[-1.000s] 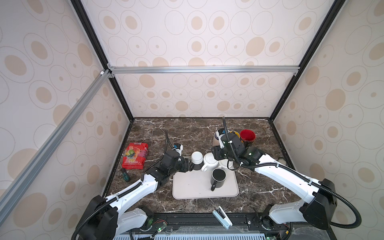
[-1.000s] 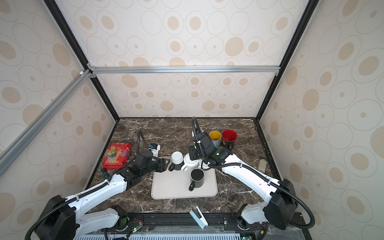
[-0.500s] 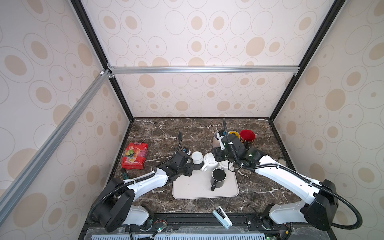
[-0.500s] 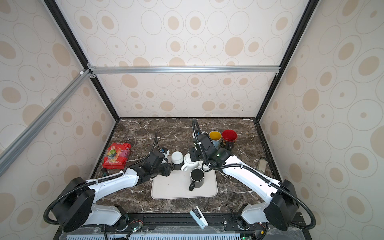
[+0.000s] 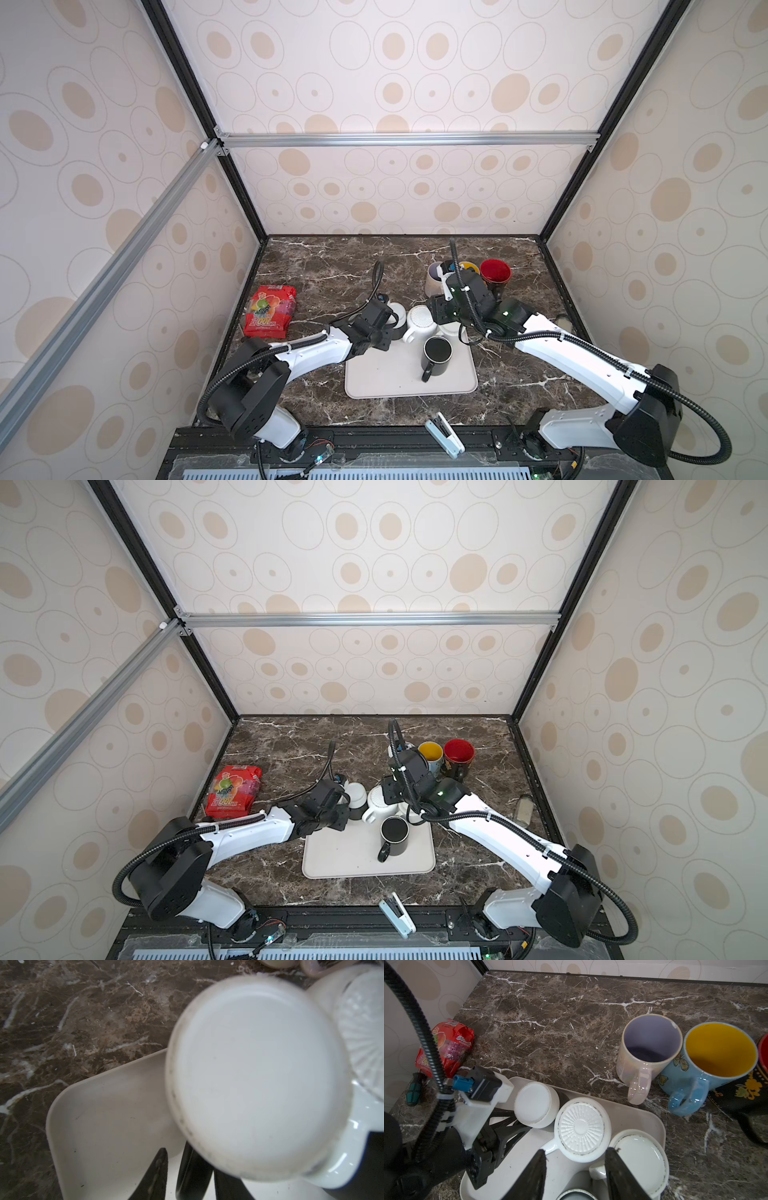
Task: Turn the mug right side up
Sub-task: 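Lower the left gripper onto the grey mug with white base on the tray, then grasp the grey mug with the left gripper and lift it off the tray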
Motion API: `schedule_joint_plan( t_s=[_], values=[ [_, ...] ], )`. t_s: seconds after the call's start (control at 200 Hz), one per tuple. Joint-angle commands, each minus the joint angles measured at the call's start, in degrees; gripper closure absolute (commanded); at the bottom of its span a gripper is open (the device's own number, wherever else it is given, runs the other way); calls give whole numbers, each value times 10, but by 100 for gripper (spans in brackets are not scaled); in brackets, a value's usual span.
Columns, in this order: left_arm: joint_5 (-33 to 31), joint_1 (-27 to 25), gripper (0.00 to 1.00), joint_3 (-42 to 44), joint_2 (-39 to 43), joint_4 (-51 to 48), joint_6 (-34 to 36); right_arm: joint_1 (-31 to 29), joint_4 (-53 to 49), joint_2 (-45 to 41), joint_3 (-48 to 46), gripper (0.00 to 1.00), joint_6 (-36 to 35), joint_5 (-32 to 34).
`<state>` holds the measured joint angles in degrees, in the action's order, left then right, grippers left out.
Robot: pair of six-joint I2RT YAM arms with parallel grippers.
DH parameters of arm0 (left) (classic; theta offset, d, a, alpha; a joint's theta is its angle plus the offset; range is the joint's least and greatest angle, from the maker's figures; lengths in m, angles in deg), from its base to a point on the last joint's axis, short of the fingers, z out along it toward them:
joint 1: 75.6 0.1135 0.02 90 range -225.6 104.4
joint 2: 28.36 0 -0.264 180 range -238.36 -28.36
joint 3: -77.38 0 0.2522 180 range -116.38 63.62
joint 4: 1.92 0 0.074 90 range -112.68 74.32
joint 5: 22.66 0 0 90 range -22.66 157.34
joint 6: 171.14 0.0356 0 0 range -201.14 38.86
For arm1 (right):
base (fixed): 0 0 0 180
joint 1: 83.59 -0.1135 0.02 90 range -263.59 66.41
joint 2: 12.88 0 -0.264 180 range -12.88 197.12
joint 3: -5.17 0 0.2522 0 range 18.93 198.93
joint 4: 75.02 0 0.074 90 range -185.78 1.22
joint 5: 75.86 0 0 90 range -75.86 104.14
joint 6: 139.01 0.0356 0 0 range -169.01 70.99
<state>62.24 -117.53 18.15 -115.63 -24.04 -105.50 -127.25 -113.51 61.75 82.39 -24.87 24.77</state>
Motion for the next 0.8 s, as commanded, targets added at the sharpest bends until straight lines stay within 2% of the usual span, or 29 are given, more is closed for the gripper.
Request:
schedule_joint_plan(
  t_s=[0.0,0.255,0.38,0.555,0.795],
  values=[
    [-25,-7,66,-27,-10,-16,13,-3,1,-17,-10,52,0,10],
    [-40,-9,80,-31,-8,-18,8,-3,4,-26,-15,52,-1,5],
    [-52,-12,100,-27,-3,-20,7,-3,4,-25,-16,53,-1,2],
    [-73,-13,100,-19,19,-25,5,-4,6,-21,-16,54,2,-9],
    [-90,-12,100,-17,96,-46,11,-4,10,-26,-19,54,14,-32]
  ],
)
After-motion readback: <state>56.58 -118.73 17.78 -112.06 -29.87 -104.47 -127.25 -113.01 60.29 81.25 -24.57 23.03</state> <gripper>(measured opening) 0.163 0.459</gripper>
